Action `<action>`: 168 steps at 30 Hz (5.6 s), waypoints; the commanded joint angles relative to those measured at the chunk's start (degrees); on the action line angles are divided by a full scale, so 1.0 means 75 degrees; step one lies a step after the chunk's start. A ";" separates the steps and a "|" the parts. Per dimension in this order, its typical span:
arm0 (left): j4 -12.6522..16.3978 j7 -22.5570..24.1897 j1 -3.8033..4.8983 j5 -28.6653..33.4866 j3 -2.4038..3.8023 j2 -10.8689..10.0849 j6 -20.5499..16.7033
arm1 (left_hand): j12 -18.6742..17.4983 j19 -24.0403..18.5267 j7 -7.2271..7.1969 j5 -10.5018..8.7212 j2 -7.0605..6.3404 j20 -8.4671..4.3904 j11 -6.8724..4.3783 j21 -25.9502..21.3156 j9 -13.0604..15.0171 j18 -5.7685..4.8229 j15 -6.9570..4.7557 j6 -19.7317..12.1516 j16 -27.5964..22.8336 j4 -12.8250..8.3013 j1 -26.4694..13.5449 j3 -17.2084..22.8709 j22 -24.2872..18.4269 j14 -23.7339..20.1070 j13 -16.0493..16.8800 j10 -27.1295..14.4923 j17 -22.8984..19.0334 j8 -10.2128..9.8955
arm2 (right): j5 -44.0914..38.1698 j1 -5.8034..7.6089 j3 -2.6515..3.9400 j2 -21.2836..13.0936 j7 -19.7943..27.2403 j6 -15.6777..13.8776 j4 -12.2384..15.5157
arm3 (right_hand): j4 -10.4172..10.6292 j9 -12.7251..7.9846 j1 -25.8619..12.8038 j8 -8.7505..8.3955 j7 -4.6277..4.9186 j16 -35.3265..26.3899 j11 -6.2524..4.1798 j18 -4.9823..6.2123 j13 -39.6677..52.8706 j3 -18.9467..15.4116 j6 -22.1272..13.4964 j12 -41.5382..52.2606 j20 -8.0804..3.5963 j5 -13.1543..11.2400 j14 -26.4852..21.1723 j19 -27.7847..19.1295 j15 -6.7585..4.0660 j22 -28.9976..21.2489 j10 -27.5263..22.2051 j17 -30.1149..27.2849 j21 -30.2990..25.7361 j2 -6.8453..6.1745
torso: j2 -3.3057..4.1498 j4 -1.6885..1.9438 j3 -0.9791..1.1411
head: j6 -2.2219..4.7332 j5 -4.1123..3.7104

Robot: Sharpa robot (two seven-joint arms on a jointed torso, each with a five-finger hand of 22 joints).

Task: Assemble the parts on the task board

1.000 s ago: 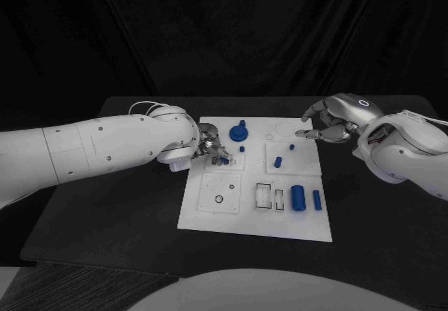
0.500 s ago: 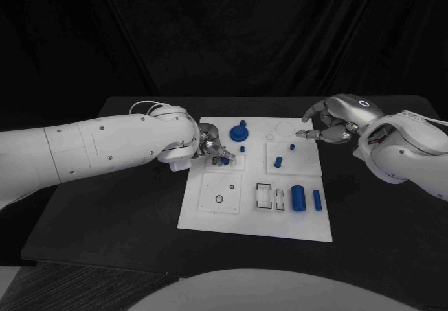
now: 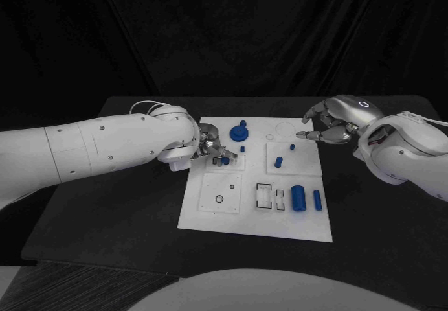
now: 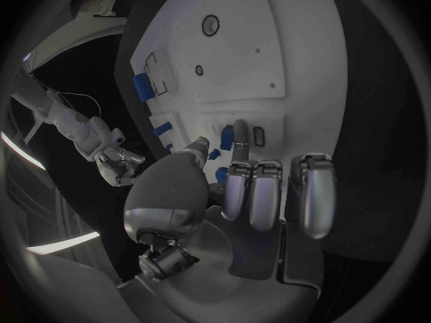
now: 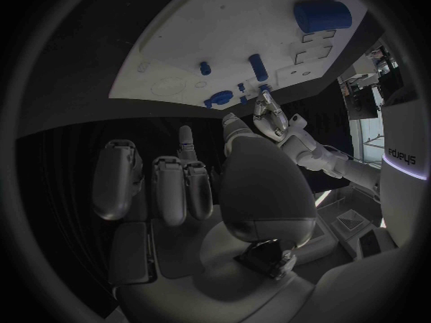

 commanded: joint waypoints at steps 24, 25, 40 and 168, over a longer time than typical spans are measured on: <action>-0.0048 0.0171 -0.0026 -0.0002 0.0003 0.0069 -0.0010 | 0.0188 0.0074 -0.0193 -0.0072 0.0378 -0.0079 -0.0196 -0.0079 0.1592 -0.0174 -0.0180 0.0074 0.0078 0.0333 0.0379 -0.0781 0.1316 0.0886 0.2053 0.0838 0.2038 0.1044 | -0.0013 -0.0033 0.0005 0.0004 -0.0166 0.0081 -0.0018 | -0.0006 -0.0094 0.0077 0.0074 0.0036 -0.0114 0.0072 0.0268 0.2037 0.0213 -0.0039 0.0153 0.0022 0.0209 0.0546 -0.0023 0.0048 0.1448 0.0808 0.0834 -0.0145 0.0123 | 0.0000 -0.0002 0.0002 | -0.0001 -0.0001; -0.0049 0.0172 -0.0026 -0.0002 0.0003 0.0070 -0.0009 | 0.0188 0.0090 -0.0215 -0.0070 0.0397 -0.0093 -0.0213 -0.0066 0.1682 -0.0179 -0.0195 0.0098 0.0078 0.0345 0.0400 -0.0813 0.1332 0.0886 0.2053 0.0838 0.2038 0.1117 | -0.0013 -0.0033 0.0005 0.0004 -0.0166 0.0082 -0.0018 | -0.0006 -0.0094 0.0077 0.0074 0.0036 -0.0114 0.0072 0.0268 0.2037 0.0213 -0.0039 0.0153 0.0022 0.0209 0.0546 -0.0023 0.0048 0.1448 0.0808 0.0834 -0.0145 0.0123 | 0.0000 -0.0002 0.0000 | -0.0001 0.0001; -0.0060 0.0152 -0.0029 -0.0002 0.0003 0.0076 0.0036 | 0.0188 0.0124 -0.0291 -0.0013 0.0495 -0.0147 -0.0280 -0.0049 0.1993 -0.0187 -0.0252 0.0163 0.0078 0.0363 0.0499 -0.0886 0.1366 0.0886 0.2053 0.0838 0.2038 0.1367 | -0.0013 -0.0035 0.0005 0.0009 -0.0171 0.0097 -0.0022 | -0.0006 -0.0094 0.0077 0.0074 0.0036 -0.0114 0.0072 0.0268 0.2037 0.0213 -0.0039 0.0153 0.0022 0.0209 0.0546 -0.0023 0.0048 0.1448 0.0808 0.0834 -0.0145 0.0123 | 0.0000 0.0000 0.0002 | -0.0001 -0.0001; -0.2241 0.1112 0.0396 -0.0853 0.0008 0.0592 0.1406 | 0.0188 0.0004 0.0039 0.1014 0.0950 0.0104 0.0023 -0.0572 0.2872 -0.0111 0.0025 -0.0766 0.0078 0.0247 0.1371 -0.2089 0.1506 0.0886 0.2053 0.0838 0.2038 0.0639 | 0.0006 -0.0035 0.0006 -0.0112 0.0132 -0.0299 0.0148 | 0.0001 -0.0148 0.0024 0.0121 0.0045 -0.0110 0.0090 0.0259 0.2037 0.0194 0.0045 0.0153 0.0040 0.0561 0.0553 0.0010 0.0064 0.1464 0.0808 0.0834 -0.0111 0.0237 | 0.0085 -0.0014 -0.0079 | -0.0001 -0.0069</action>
